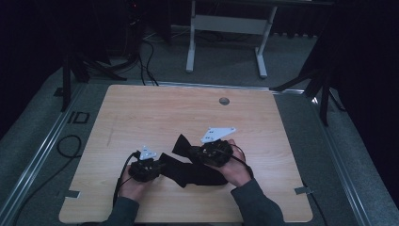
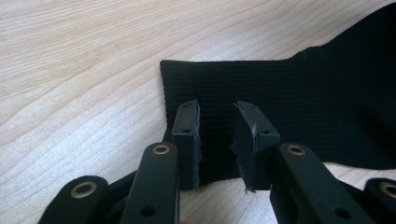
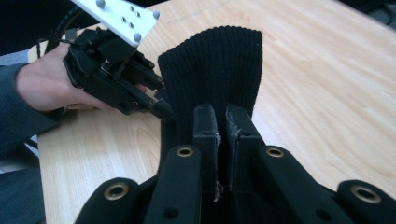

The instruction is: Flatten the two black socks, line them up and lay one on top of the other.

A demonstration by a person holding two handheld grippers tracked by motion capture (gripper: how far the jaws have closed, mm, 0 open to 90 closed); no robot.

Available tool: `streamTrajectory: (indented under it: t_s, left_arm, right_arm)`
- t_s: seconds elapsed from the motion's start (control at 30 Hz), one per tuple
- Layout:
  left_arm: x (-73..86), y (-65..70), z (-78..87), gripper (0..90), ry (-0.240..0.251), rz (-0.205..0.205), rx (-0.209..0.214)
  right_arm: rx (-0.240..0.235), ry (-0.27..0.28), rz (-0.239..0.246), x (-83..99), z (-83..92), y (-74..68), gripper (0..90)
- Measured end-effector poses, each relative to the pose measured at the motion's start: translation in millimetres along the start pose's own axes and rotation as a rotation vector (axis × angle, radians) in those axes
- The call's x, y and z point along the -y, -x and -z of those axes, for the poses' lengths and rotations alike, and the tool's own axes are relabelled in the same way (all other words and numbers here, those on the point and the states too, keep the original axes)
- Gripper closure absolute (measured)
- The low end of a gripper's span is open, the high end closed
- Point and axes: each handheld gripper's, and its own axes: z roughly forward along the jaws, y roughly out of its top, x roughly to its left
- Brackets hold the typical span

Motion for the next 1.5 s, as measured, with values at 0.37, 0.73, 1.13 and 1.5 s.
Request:
streamTrajectory:
  t_s: [0.37,0.73,1.13,1.5]
  left_arm:
    - [0.6,-7.7,11.6,72.2,0.045,0.047,0.019]
    - [5.5,-22.3,10.6,82.6,-0.017,0.116,-0.028]
    - [6.6,-21.5,8.8,85.7,-0.032,0.128,-0.029]
    - [-1.7,-2.6,22.9,86.6,0.066,0.025,0.019]
  right_arm:
    - [-0.015,-0.102,-0.052,15.2,-48.0,-5.9,84.0]
    - [0.005,-0.172,-0.111,5.1,-81.1,-14.9,83.9]
    - [-0.002,-0.269,-0.129,20.0,-115.7,-23.7,83.6]
    - [0.013,-0.288,-0.125,26.1,-127.8,-25.5,82.0]
